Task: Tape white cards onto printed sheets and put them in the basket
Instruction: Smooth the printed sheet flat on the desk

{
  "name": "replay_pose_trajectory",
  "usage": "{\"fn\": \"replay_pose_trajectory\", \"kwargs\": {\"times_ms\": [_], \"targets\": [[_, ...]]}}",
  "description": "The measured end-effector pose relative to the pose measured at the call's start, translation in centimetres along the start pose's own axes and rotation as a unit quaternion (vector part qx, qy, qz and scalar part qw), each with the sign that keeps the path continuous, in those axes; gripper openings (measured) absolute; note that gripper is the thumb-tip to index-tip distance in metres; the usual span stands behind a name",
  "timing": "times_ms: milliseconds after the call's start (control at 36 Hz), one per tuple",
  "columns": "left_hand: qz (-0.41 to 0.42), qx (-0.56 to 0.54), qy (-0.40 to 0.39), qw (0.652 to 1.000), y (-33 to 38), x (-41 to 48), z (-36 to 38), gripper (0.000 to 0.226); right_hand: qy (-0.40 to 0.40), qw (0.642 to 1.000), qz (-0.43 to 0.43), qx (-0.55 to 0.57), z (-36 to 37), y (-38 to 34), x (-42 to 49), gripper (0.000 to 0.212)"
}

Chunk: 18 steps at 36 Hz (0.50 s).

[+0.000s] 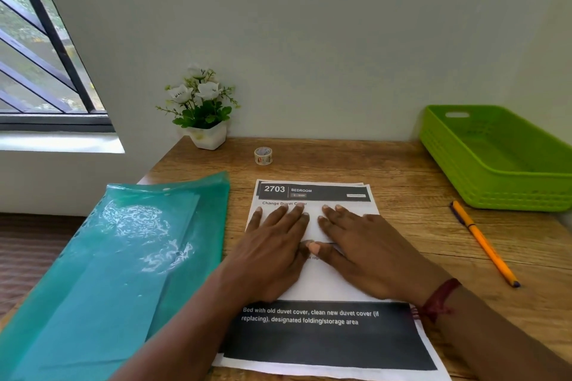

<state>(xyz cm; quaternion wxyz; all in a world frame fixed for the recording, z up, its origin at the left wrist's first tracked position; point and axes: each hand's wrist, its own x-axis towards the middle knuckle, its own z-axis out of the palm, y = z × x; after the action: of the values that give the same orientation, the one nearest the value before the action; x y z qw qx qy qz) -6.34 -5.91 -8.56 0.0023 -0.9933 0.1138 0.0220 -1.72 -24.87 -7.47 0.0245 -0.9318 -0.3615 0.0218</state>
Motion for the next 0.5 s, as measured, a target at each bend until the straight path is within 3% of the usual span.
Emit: {"fn": "replay_pose_trajectory", "kwargs": {"times_ms": [250,500], "targets": [[0.024,-0.012,-0.015,1.000,0.0,0.3,0.8,0.065,-0.048,0.998,-0.002,0.043,1.2,-1.4,0.3,0.089],[-0.033,-0.017,-0.050,0.998,0.0,0.1,0.1,0.070,-0.068,0.994,0.064,0.048,0.8,0.1,0.2,0.092]]}}
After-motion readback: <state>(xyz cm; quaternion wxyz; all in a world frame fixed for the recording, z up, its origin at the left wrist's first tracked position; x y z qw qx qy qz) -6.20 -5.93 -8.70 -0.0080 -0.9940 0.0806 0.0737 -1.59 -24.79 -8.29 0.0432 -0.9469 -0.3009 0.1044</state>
